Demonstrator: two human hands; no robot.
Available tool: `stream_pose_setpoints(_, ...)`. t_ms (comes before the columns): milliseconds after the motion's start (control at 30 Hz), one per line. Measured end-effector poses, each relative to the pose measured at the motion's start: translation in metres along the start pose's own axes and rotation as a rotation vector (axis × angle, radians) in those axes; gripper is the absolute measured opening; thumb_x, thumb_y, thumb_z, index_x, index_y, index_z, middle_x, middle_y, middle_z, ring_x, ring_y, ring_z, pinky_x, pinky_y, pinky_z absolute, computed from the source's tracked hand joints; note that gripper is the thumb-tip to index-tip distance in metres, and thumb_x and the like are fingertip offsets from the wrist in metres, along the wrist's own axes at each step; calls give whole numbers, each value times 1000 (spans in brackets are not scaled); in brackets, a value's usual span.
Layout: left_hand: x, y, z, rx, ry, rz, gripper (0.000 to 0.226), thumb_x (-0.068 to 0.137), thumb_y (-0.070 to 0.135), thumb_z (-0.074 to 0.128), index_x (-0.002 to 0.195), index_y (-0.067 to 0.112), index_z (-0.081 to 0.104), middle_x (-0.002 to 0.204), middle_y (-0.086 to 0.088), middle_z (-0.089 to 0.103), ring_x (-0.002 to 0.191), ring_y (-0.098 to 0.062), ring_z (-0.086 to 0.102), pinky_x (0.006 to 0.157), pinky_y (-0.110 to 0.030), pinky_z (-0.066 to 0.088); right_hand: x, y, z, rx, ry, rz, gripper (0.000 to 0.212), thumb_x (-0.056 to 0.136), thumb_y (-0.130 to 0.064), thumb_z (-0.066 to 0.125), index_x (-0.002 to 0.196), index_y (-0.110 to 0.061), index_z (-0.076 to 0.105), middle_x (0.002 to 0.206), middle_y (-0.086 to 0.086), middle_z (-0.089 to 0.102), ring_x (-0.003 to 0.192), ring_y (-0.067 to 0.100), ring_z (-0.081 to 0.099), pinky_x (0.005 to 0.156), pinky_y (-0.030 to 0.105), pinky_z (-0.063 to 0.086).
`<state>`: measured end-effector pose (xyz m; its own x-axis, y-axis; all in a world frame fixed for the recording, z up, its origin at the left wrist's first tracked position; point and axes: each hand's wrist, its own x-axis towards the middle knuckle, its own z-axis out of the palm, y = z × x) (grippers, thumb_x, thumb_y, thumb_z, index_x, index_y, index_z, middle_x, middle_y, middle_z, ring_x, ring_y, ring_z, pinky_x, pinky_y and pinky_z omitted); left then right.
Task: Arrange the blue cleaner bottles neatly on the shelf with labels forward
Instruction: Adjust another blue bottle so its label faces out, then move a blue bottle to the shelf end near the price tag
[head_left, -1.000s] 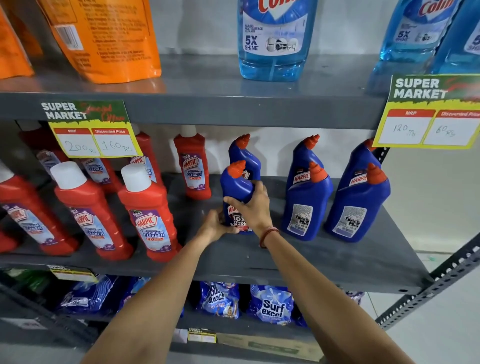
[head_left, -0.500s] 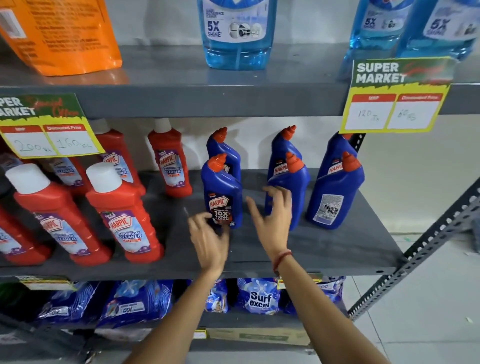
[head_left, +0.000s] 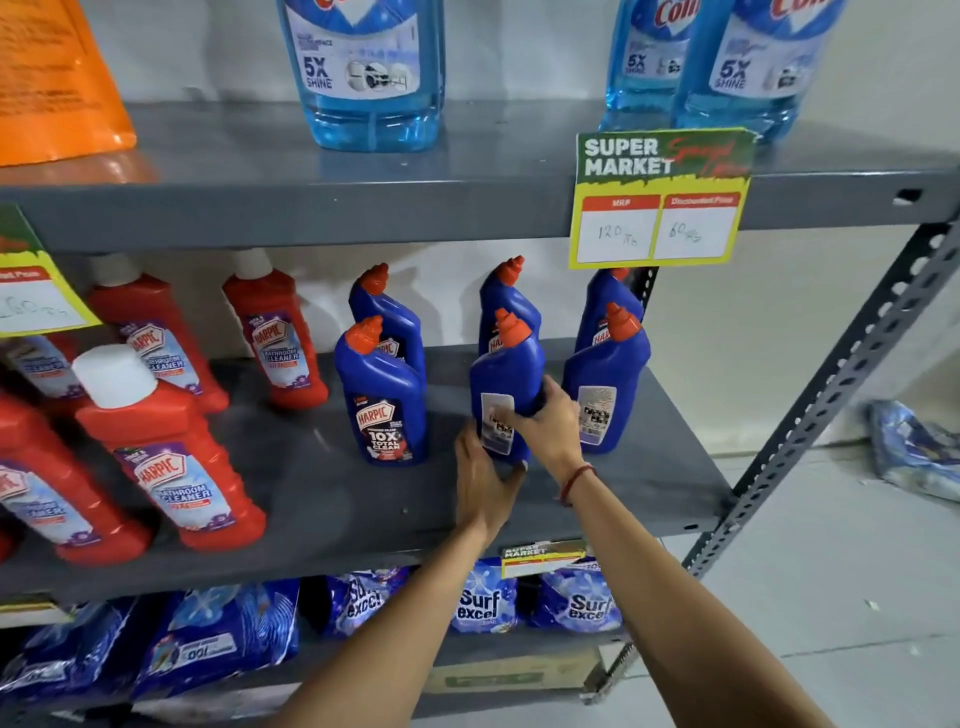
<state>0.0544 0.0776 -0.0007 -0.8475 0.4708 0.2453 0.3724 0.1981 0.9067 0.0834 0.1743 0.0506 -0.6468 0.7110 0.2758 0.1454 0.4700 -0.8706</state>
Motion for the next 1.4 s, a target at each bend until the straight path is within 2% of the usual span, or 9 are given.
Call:
stream_pose_setpoints(67, -2, 6, 5, -45, 23, -36, 89, 67, 9, 77, 138, 6, 24, 135, -16, 41, 120, -20, 43, 86, -9, 32, -7, -10, 1, -6, 66, -21, 39, 67, -31, 78, 97, -16, 59, 83, 4, 70, 76, 21, 65, 69, 35, 56)
stream_pose_setpoints(267, 14, 39, 7, -31, -71, -6, 65, 87, 10, 55, 141, 7, 20, 142, -12, 33, 128, -19, 38, 112, -36, 27, -24, -44, -10, 85, 208, -104, 49, 62, -41, 81, 100, -20, 56, 83, -9, 66, 71, 7, 64, 69, 27, 56)
stream_pose_setpoints(433, 36, 42, -26, -297, -405, -70, 37, 74, -8, 63, 106, 8, 55, 90, -5, 64, 81, -13, 63, 66, -18, 53, -2, -45, -47, 81, -105, -205, 83, 54, -50, 84, 123, -20, 48, 120, -4, 58, 107, 7, 55, 89, 16, 43)
stream_pose_setpoints(533, 48, 34, -50, -231, -542, -136, 39, 68, 0, 73, 95, 25, 59, 93, 2, 68, 86, -7, 62, 68, -11, 48, 21, -39, -60, 200, -348, -140, 92, 60, -33, 86, 136, -21, 36, 131, -4, 53, 118, 8, 51, 97, 19, 42)
stream_pose_setpoints(633, 54, 34, -54, -198, -610, -160, 41, 65, 17, 81, 100, 27, 63, 99, 9, 71, 95, -2, 63, 75, -11, 49, 30, -28, -54, 254, -429, -64, 72, 62, -24, 86, 122, -23, 46, 111, -4, 65, 103, 10, 63, 94, 37, 52)
stream_pose_setpoints(833, 58, 19, -46, -100, -444, -135, 44, 63, 5, 80, 101, 17, 60, 105, -8, 70, 100, -19, 64, 88, -33, 51, 16, -3, -24, 193, -179, -29, 65, 57, -28, 89, 106, -25, 46, 92, -16, 61, 82, -5, 60, 66, 5, 46)
stream_pose_setpoints(1067, 59, 9, -37, -18, -477, -239, 56, 67, 8, 78, 118, 10, 54, 115, -11, 66, 109, -26, 59, 98, -43, 45, 9, 14, -13, 197, -57, -12, 63, 60, -24, 87, 106, -24, 44, 89, -12, 59, 76, -6, 58, 61, -1, 42)
stream_pose_setpoints(1233, 42, 6, -34, -26, -289, -229, 64, 66, 9, 80, 122, 8, 49, 122, -11, 60, 110, -24, 58, 98, -42, 46, -4, 12, -26, 111, -16, -43, 65, 65, -36, 83, 117, -17, 48, 105, -2, 62, 95, 15, 60, 82, 27, 52)
stream_pose_setpoints(1400, -8, 6, -17, 85, 150, 191, 34, 74, 16, 72, 100, 20, 51, 98, 0, 56, 90, -13, 56, 81, -35, 50, -24, 26, -64, 77, 391, -120, 41, 76, -41, 73, 109, -28, 52, 100, -6, 58, 88, 8, 58, 70, 41, 56)
